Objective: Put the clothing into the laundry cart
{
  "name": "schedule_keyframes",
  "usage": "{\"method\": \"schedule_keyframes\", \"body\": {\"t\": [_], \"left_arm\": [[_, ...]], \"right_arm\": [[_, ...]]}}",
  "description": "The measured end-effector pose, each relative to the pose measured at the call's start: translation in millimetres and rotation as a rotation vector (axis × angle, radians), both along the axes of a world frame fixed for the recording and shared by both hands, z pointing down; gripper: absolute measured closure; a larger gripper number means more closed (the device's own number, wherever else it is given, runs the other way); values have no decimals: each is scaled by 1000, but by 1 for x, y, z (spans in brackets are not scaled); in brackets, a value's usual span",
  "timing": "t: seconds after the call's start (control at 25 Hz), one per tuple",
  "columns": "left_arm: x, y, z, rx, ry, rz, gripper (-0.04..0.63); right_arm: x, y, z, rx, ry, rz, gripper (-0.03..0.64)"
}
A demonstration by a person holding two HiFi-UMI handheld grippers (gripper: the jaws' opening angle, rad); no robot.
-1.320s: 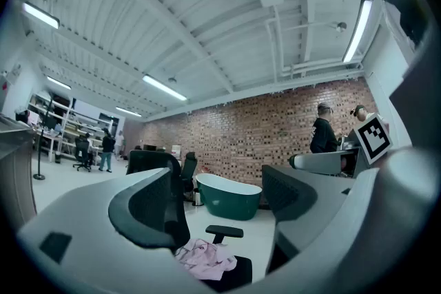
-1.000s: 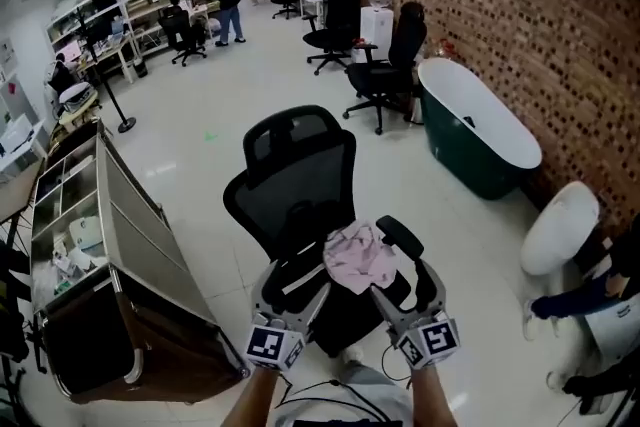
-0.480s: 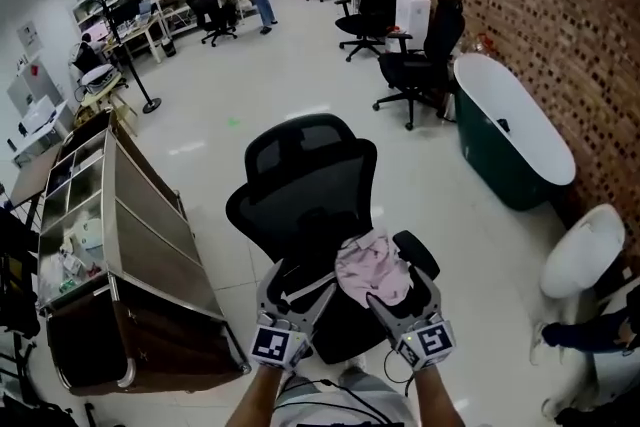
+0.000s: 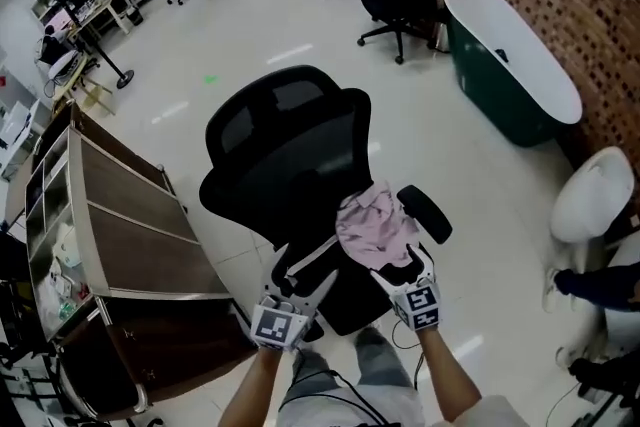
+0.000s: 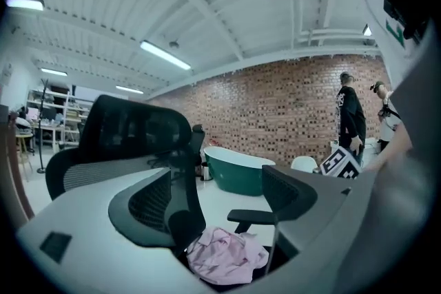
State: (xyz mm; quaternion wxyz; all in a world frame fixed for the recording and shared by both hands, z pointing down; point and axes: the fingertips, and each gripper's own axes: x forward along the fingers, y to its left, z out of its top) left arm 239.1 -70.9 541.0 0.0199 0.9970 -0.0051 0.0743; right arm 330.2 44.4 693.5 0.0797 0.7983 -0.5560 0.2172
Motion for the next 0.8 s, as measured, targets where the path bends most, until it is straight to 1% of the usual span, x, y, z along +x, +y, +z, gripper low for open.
{"method": "schedule_keyframes", "body": {"t": [0.08,0.2,0.24,0.28,0.36,0.44,0.56,0.64,0.72,0.8], "left_arm": [[4,-1,21,-3,-41,22,198],[8,-5,46,12,-86,55,198],[11,-8,55,19,-91,61,198],[14,-12,64,21,-97,60,198],[17,-23,87,6,-116,34,198],[16,-36,109,-7,-135,-11,195],[9,-58,137,-10,-175,-74,195],[3,-69,149,-7,-195,-100,195],[-5,-78,157,4,-215,-116,195],[-12,-87,161,13,-232,-135,195]], "right_arm": [[12,-1,52,-71,-52,23,160],[35,-6,129,-140,-136,91,156],[45,-9,160,-164,-171,114,126],[54,-11,195,-194,-216,138,124],[72,-13,265,-252,-325,219,71],[91,-10,324,-276,-418,344,29],[115,-14,395,-270,-512,499,11],[126,-22,426,-280,-523,576,11],[142,-25,433,-325,-446,665,15],[152,-25,435,-418,-354,719,20]]}}
